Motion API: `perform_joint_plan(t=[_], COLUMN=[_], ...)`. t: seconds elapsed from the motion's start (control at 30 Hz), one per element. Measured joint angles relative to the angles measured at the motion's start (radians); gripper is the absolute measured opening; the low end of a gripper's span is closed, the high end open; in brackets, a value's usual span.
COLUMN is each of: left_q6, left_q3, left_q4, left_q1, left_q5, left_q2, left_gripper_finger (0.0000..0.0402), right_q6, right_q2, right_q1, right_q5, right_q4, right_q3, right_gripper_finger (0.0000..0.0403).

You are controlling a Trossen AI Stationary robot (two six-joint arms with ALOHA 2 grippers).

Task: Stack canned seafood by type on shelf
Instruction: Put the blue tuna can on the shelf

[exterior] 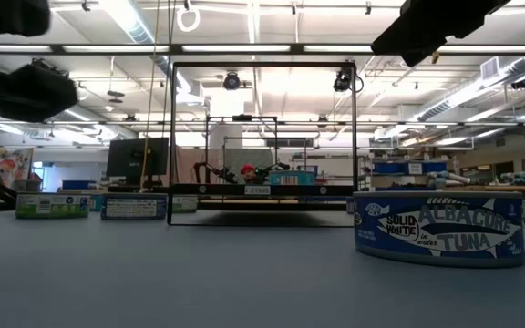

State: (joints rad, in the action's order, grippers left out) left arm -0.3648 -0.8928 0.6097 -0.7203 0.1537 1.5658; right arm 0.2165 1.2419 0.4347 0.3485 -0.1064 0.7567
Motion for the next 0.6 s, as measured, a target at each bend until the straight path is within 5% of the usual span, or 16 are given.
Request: perform_joint_plan(t=[0.37,0.6], left_q6=[0.251,0.306], left_q3=[0.003,-0.100], left_q4=[-0.086,0.036], left_q1=[0.153,0.161], left_q5=[0.073,0.065], left_q2=[0.005,0.005], left_gripper_finger=[0.0001,0.0001], right_q6=[0.000,-0.001], right_q2=[0.000,0.000], right_q1=[0.010,0.011], right_q5=[0.000,0.000], right_q4=[-0.001,-0.002], right_q3=[0.000,0.000], right_gripper_finger=[0.0019,0.0019])
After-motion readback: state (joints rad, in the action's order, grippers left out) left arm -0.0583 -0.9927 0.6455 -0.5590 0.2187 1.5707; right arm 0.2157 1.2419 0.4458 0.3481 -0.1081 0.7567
